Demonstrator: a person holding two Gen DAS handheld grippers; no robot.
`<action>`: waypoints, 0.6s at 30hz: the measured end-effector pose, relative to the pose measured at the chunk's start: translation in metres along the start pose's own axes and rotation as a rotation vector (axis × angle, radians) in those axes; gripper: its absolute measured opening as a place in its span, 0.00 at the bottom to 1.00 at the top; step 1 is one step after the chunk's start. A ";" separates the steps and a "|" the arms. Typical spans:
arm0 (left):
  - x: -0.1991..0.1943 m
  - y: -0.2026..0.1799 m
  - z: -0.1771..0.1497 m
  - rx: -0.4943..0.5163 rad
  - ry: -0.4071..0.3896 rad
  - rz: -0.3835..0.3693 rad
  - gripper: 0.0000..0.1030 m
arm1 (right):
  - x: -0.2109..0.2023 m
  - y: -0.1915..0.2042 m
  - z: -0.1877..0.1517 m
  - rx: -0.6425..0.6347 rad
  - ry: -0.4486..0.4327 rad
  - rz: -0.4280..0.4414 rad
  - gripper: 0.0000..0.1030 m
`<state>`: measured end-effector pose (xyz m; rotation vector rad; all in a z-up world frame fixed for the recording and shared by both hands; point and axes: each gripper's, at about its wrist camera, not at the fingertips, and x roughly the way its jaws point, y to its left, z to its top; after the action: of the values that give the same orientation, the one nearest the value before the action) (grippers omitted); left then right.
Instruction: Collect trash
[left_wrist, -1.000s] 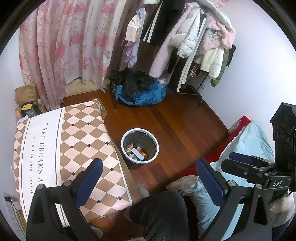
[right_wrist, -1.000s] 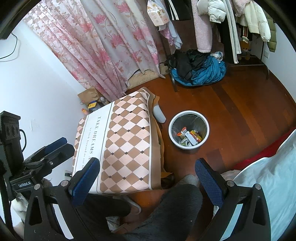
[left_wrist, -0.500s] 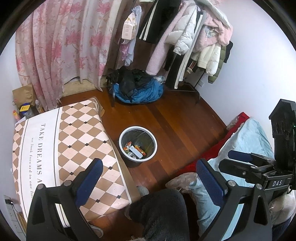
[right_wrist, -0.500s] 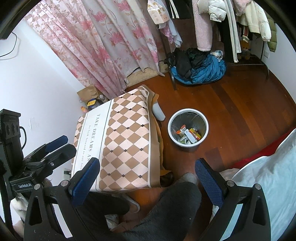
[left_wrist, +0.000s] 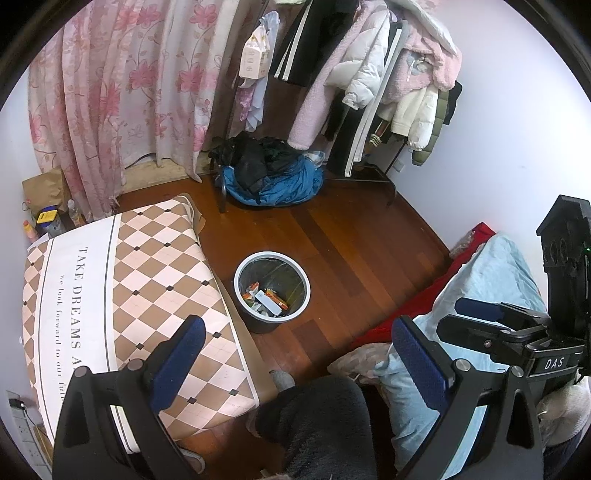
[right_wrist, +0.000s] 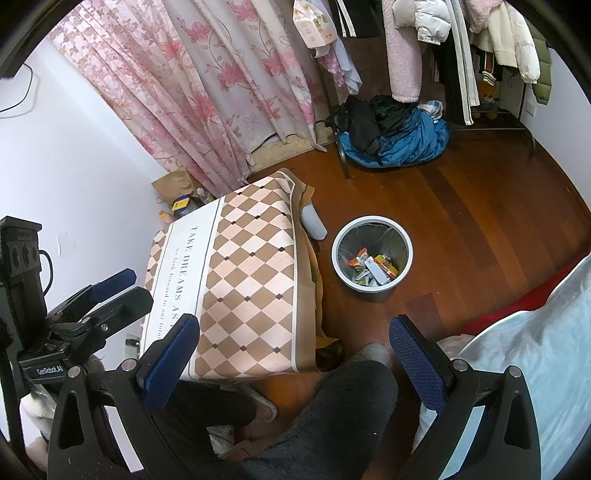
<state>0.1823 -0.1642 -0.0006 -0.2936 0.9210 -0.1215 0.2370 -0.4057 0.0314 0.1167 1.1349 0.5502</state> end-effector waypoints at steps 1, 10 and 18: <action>0.000 0.000 0.000 0.001 0.001 -0.001 1.00 | 0.000 0.000 0.000 -0.002 0.000 0.000 1.00; -0.002 -0.001 0.001 -0.001 0.001 -0.001 1.00 | -0.002 -0.004 -0.001 -0.010 0.009 0.002 1.00; -0.002 -0.001 0.001 -0.003 -0.001 0.000 1.00 | -0.002 -0.002 -0.001 -0.007 0.010 0.002 1.00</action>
<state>0.1816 -0.1644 0.0015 -0.2968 0.9201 -0.1203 0.2360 -0.4086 0.0319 0.1087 1.1424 0.5570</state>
